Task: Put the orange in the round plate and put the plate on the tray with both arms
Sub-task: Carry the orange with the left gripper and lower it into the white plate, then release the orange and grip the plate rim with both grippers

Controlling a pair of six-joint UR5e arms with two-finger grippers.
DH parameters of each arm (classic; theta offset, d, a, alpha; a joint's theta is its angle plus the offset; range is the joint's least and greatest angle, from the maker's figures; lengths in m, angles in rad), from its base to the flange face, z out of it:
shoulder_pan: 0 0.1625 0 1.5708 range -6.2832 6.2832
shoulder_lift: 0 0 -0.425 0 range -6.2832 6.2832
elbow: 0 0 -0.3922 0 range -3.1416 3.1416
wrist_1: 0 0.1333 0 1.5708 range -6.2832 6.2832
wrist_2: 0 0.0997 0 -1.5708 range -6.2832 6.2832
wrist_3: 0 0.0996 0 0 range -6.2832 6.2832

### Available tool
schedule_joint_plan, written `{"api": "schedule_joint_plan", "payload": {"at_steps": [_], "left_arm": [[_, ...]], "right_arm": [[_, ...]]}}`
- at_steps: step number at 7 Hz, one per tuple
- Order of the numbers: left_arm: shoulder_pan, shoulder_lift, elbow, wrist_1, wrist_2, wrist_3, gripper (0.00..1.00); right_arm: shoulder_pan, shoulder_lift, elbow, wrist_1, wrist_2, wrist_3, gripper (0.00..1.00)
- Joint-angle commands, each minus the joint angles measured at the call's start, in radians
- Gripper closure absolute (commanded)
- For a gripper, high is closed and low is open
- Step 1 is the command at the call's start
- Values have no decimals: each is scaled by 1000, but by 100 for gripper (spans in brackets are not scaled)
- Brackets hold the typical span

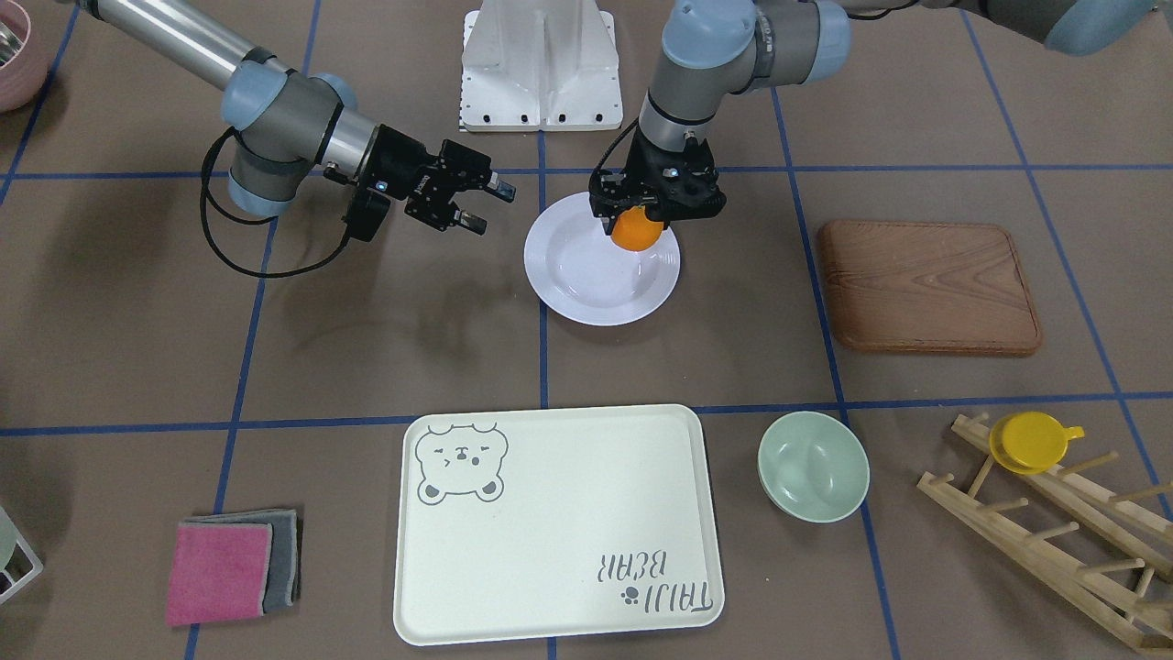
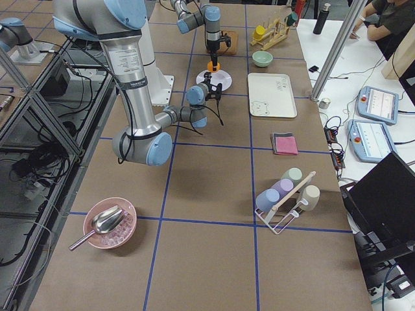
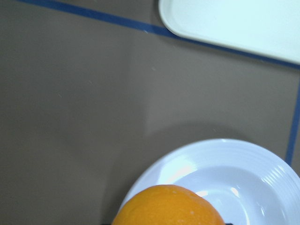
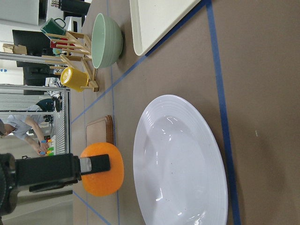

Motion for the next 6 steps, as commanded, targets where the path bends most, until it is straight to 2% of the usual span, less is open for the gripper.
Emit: {"api": "schedule_joint_plan", "payload": {"at_steps": [1, 2, 4, 6], "left_arm": [[44, -2, 2, -3, 59, -3, 10], [46, -2, 0, -5, 57, -3, 10], [44, -1, -11, -3, 54, 0, 8], [38, 10, -43, 1, 54, 10, 7]], "right_arm": [[-2, 39, -9, -104, -6, -68, 3], [-8, 44, -18, -114, -11, -70, 3], [-14, 94, -94, -114, -12, -73, 4], [-17, 96, -107, -113, -12, -73, 6]]}}
